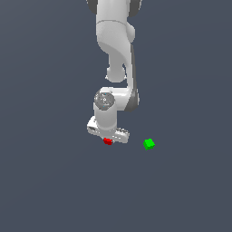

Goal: Stack the red cube on top of the green cube.

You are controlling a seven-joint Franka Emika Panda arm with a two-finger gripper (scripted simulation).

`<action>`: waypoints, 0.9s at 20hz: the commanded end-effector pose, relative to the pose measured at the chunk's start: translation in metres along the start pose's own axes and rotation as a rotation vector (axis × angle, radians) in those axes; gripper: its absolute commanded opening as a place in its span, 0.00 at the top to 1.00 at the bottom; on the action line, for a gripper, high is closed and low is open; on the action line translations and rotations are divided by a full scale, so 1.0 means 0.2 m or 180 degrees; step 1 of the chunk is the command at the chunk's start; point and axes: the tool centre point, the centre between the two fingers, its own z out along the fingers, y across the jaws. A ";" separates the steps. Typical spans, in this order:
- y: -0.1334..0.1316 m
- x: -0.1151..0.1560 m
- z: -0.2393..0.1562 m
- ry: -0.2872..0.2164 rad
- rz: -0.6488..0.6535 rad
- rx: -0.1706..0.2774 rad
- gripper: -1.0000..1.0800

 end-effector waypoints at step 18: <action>-0.01 0.00 -0.38 0.0009 0.0000 0.0003 1.00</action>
